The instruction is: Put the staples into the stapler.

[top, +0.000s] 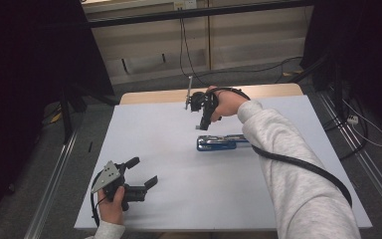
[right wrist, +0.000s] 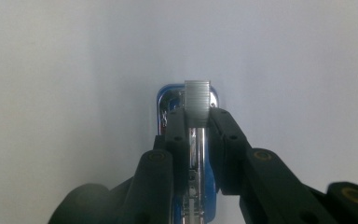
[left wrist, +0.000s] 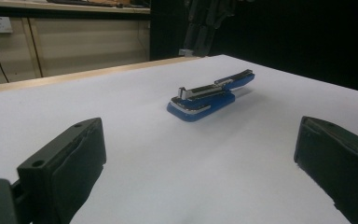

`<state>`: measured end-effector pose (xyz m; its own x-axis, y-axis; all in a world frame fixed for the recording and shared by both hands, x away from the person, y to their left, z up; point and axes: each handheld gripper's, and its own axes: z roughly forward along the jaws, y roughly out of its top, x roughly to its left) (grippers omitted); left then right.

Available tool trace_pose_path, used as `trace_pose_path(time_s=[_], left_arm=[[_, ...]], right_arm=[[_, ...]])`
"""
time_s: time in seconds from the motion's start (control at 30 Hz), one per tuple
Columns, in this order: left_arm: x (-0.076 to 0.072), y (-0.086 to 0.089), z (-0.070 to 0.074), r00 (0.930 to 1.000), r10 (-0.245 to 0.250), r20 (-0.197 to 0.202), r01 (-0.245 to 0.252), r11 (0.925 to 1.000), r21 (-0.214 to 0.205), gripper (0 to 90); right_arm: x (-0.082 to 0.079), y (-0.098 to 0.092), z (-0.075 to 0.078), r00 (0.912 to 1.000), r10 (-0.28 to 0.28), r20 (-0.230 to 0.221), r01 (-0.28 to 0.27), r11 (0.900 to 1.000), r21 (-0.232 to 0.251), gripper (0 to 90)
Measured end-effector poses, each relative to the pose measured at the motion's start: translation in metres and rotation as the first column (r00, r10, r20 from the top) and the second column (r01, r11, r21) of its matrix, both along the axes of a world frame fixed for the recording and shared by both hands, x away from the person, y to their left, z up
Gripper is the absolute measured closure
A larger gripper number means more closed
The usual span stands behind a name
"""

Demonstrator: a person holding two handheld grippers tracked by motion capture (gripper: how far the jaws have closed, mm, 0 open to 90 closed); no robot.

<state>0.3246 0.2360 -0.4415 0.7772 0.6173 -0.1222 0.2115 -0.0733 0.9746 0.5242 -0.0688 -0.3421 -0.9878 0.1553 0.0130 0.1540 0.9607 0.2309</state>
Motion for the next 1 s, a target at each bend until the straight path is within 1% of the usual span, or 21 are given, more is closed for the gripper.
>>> trace_pose_path(time_s=[0.03, 0.07, 0.17, 0.2, 0.23, 0.27, 0.3, 0.43, 0.57, 0.63, 0.67, 0.7, 0.73, 0.77, 0.8, 0.83, 0.87, 0.9, 0.93, 0.97, 1.0], left_arm=[[0.000, 0.001, 0.000, 1.0000, -0.004, 0.004, 0.004, 1.0000, 0.009, 2.2], [-0.001, -0.001, 0.000, 1.0000, 0.006, -0.005, -0.006, 0.9998, -0.020, 2.2], [-0.001, -0.001, 0.000, 1.0000, 0.007, 0.001, -0.007, 0.9998, -0.018, 2.2], [-0.001, 0.000, 0.000, 1.0000, -0.008, -0.001, 0.008, 0.9999, 0.010, 2.2], [-0.001, 0.000, 0.000, 1.0000, -0.007, -0.001, 0.007, 0.9999, 0.014, 2.2], [-0.001, -0.001, 0.000, 1.0000, 0.001, -0.007, -0.001, 0.9999, -0.011, 2.2], [-0.001, -0.001, 0.000, 1.0000, 0.001, -0.008, -0.001, 0.9999, -0.011, 2.2], [0.000, -0.001, 0.000, 1.0000, 0.002, 0.001, -0.002, 1.0000, -0.004, 2.2], [0.000, -0.002, -0.001, 1.0000, -0.005, -0.008, 0.005, 1.0000, -0.006, 2.3], [0.000, -0.002, -0.001, 1.0000, -0.004, -0.009, 0.004, 1.0000, -0.005, 2.4], [0.001, 0.000, 0.000, 1.0000, -0.002, 0.010, 0.002, 0.9999, 0.015, 2.4], [0.000, -0.001, 0.000, 0.9999, 0.002, 0.011, -0.002, 1.0000, 0.007, 2.4], [0.000, -0.001, 0.000, 1.0000, 0.003, 0.008, -0.003, 1.0000, 0.002, 2.4], [-0.001, -0.002, 0.000, 1.0000, -0.002, -0.005, 0.002, 0.9999, -0.011, 2.4], [-0.001, 0.000, 0.000, 1.0000, -0.009, -0.002, 0.009, 0.9999, 0.009, 2.4], [-0.001, 0.000, 0.001, 1.0000, -0.007, 0.002, 0.007, 0.9999, 0.009, 2.5], [-0.001, 0.001, 0.001, 0.9997, 0.007, 0.023, -0.007, 0.9998, 0.016, 2.5], [-0.001, 0.001, 0.001, 1.0000, -0.004, 0.006, 0.004, 1.0000, 0.004, 2.5], [-0.001, 0.001, 0.001, 0.9999, 0.003, 0.011, -0.003, 1.0000, 0.002, 2.5], [-0.001, 0.003, 0.001, 0.9995, 0.005, 0.031, -0.006, 0.9998, 0.021, 2.5], [-0.002, 0.001, 0.001, 0.9999, 0.002, 0.012, -0.002, 1.0000, -0.001, 2.5]], right_arm=[[0.000, 0.000, 0.000, 1.0000, 0.001, 0.008, -0.001, 1.0000, 0.002, 79.0], [0.000, 0.000, 0.001, 1.0000, -0.006, 0.004, 0.006, 1.0000, 0.006, 79.0], [-0.001, -0.001, 0.001, 1.0000, -0.004, 0.001, 0.004, 0.9999, 0.016, 79.0], [-0.001, -0.001, 0.001, 1.0000, 0.001, 0.006, -0.001, 0.9998, 0.018, 79.0], [-0.001, -0.001, 0.000, 0.9999, 0.003, 0.011, -0.003, 0.9997, 0.025, 79.0], [-0.001, -0.002, 0.000, 1.0000, -0.001, 0.005, 0.000, 0.9996, 0.027, 79.0], [-0.001, -0.002, 0.000, 1.0000, -0.004, 0.007, 0.004, 0.9995, 0.030, 79.0], [0.001, -0.005, -0.003, 0.9999, -0.012, 0.009, 0.011, 0.9988, 0.047, 79.0], [0.002, -0.007, -0.005, 0.9999, -0.014, 0.001, 0.014, 0.9985, 0.053, 79.0], [0.002, -0.007, -0.006, 0.9999, -0.010, 0.009, 0.009, 0.9980, 0.062, 79.0], [0.002, -0.008, -0.006, 0.9999, -0.013, 0.004, 0.013, 0.9975, 0.069, 79.0], [0.003, -0.009, -0.007, 1.0000, -0.005, 0.005, 0.005, 0.9974, 0.072, 79.0], [0.003, -0.010, -0.007, 0.9999, -0.014, 0.008, 0.013, 0.9969, 0.077, 79.0], [0.003, -0.011, -0.007, 0.9998, -0.019, 0.007, 0.018, 0.9967, 0.079, 79.0], [0.003, -0.012, -0.008, 0.9997, -0.015, 0.017, 0.014, 0.9965, 0.082, 79.0], [0.003, -0.014, -0.009, 0.9996, -0.021, 0.018, 0.019, 0.9960, 0.088, 79.0], [0.003, -0.015, -0.010, 0.9997, -0.021, 0.015, 0.020, 0.9957, 0.091, 79.0], [0.003, -0.016, -0.010, 0.9995, -0.027, 0.017, 0.026, 0.9955, 0.091, 79.0], [0.003, -0.018, -0.010, 0.9994, -0.030, 0.018, 0.029, 0.9949, 0.097, 79.0], [0.003, -0.019, -0.011, 0.9992, -0.036, 0.017, 0.034, 0.9941, 0.103, 79.0], [0.003, -0.021, -0.011, 0.9993, -0.032, 0.018, 0.030, 0.9936, 0.109, 79.0]])
